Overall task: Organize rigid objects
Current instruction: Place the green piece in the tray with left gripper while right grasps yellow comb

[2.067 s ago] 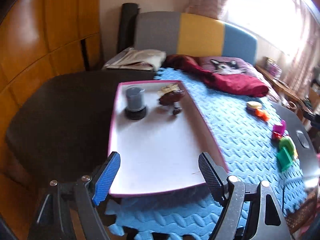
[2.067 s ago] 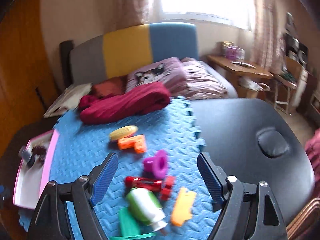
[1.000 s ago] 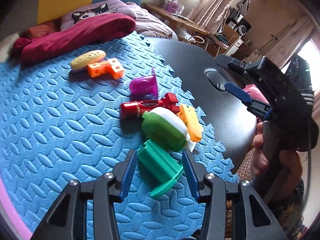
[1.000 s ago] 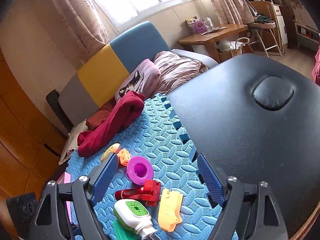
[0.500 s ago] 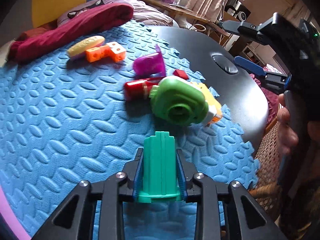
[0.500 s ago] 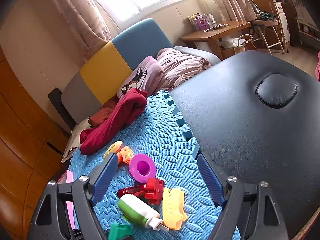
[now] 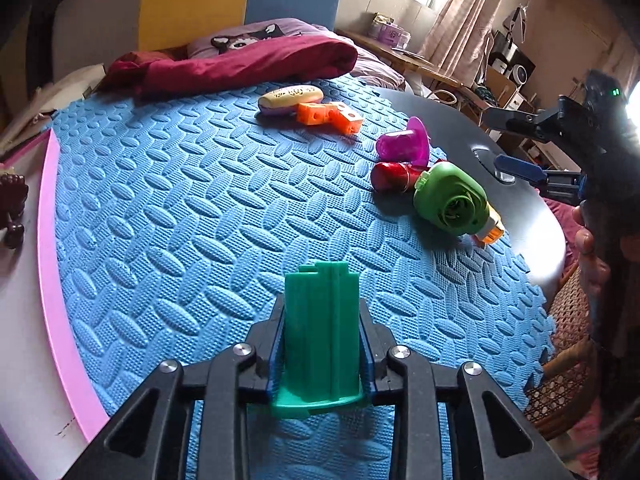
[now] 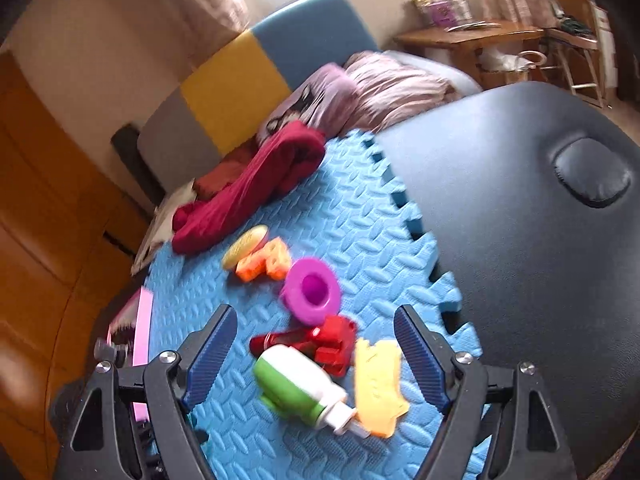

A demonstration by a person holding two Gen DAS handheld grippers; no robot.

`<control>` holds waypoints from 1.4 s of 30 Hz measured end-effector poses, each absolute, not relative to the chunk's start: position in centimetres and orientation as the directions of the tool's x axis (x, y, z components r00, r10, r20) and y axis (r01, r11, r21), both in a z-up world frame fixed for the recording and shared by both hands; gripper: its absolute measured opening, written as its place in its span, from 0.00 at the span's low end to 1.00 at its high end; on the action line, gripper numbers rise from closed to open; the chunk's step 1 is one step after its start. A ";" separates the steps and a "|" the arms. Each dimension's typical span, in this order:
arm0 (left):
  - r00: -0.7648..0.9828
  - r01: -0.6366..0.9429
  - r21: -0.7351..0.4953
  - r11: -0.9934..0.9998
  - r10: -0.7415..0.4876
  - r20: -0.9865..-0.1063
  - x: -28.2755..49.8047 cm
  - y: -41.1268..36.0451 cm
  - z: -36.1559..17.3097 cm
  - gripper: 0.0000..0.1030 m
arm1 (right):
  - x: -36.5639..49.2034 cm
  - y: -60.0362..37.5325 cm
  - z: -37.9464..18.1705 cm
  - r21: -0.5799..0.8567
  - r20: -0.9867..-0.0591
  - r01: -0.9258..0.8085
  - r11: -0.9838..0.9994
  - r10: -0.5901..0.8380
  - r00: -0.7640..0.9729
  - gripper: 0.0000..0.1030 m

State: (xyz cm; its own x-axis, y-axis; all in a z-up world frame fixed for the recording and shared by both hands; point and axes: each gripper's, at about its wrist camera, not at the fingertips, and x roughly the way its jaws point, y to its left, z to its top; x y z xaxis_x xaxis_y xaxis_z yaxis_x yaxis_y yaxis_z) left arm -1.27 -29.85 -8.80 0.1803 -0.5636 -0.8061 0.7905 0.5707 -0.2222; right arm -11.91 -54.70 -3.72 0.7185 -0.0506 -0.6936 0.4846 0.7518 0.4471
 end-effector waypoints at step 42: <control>0.219 0.795 -0.208 0.570 -0.590 -0.777 -4.4 -26.2 -8.4 0.29 | -9.1 -52.8 -8.3 0.005 -0.961 0.579 0.816 -0.157 0.229 0.29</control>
